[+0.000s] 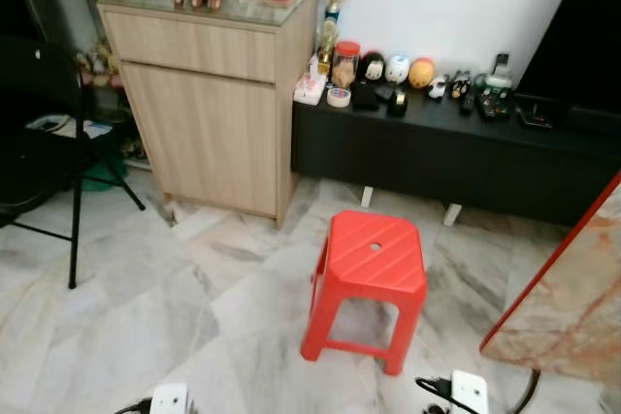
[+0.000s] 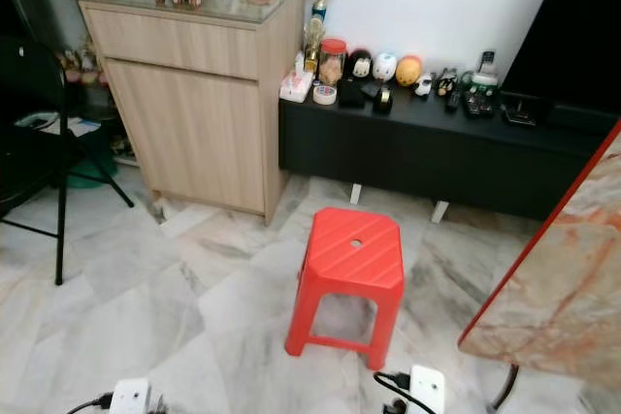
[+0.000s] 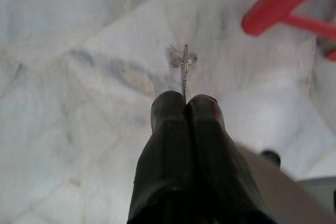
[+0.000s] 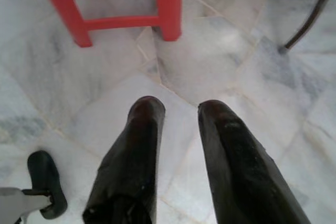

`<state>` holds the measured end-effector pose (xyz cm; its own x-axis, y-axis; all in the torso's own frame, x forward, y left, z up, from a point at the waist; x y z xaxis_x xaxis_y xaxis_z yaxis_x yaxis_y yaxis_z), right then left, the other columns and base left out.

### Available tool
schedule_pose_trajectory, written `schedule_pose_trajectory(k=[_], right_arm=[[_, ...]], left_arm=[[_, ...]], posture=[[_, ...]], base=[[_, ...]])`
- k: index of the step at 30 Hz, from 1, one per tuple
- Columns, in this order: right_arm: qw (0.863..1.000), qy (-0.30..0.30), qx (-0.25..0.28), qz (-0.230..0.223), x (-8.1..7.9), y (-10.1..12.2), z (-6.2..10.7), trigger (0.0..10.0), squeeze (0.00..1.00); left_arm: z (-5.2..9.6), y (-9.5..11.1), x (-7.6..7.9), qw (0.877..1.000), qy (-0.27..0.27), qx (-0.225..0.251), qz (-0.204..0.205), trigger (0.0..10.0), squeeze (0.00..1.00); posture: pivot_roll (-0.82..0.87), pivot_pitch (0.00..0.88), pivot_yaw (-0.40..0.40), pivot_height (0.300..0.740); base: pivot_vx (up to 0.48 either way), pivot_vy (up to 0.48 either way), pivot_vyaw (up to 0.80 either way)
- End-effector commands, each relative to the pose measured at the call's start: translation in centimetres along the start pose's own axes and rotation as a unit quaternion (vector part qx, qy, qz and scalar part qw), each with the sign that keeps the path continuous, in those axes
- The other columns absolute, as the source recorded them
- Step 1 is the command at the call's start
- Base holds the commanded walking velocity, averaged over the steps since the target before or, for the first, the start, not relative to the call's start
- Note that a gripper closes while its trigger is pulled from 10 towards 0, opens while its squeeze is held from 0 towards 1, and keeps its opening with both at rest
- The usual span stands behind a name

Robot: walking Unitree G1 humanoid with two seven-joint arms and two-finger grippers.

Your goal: Hang keys on a hook

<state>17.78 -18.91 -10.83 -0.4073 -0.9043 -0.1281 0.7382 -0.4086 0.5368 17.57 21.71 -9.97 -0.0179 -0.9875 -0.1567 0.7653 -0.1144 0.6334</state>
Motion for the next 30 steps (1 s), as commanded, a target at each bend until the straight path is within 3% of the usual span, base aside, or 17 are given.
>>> schedule_pose_trajectory(k=[1, 14, 30], right_arm=[[1.0, -0.002, 0.001, 0.002, 0.11, 0.14, -0.02, 10.0, 0.0], [1.0, 0.001, 0.0, 0.002, 0.04, 0.14, -0.02, 10.0, 0.0], [1.0, 0.003, 0.001, -0.004, -0.04, 0.28, -0.05, 10.0, 0.0]], left_arm=[[0.12, -0.48, 0.0, 1.0, -0.002, -0.009, -0.007, 10.0, 0.0], [0.12, -0.38, 0.12, 1.0, -0.005, -0.004, -0.021, 10.0, 0.0], [0.01, 0.14, 0.3, 1.0, -0.01, 0.007, -0.024, 10.0, 0.0]], posture=[[0.08, 0.0, -0.085, 0.733], [0.08, 0.0, -0.081, 0.733], [0.08, 0.008, -0.077, 0.733]], base=[[0.0, 0.0, 0.0], [0.0, 0.0, 0.0], [0.0, -0.327, 0.0]])
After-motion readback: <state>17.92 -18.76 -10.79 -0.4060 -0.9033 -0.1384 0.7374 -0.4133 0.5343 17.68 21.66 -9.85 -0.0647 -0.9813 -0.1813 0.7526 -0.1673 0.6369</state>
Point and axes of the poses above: a point about 5 cm out from each wrist's last joint towards the gripper, its own z axis pointing back from the gripper into the wrist, its own y axis along the axis of the wrist's last joint, x = y × z, the point moved 2 cm from there along -z, pointing out of the wrist towards the gripper, and after that the axes turned 11 degrees about -z, right-handed, at the moved point
